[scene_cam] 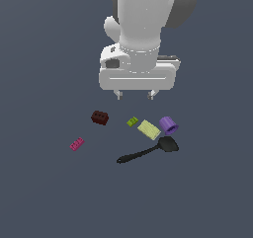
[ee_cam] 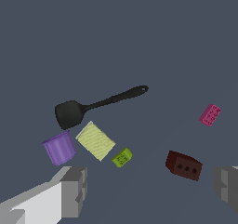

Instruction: Pick up a designated object from a clutter of objects.

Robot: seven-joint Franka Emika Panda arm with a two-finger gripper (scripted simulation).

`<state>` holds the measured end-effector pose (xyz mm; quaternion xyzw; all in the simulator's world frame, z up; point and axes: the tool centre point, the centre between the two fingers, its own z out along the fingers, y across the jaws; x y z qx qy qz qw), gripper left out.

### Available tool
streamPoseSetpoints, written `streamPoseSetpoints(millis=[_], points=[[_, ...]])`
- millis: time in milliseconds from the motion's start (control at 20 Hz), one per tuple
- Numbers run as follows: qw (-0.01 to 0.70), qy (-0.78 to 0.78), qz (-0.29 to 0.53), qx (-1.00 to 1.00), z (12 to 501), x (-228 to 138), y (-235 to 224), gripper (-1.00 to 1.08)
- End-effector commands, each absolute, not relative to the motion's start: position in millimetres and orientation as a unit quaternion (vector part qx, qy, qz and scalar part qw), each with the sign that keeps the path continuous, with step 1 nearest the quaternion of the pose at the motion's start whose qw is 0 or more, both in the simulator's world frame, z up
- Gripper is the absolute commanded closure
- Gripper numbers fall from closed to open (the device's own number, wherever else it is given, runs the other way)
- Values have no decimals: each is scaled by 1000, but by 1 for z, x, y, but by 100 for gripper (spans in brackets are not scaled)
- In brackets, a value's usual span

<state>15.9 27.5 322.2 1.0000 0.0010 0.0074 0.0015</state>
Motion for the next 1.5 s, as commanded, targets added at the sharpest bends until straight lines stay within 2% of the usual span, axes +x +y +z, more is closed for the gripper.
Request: streamPoseSetpoints(millis=[0, 550, 1450], points=[[0, -6, 7, 1000, 319, 18, 29, -92], [-10, -87, 3, 996, 287, 34, 42, -92], [-19, -311, -8, 950, 190, 66, 76, -92]])
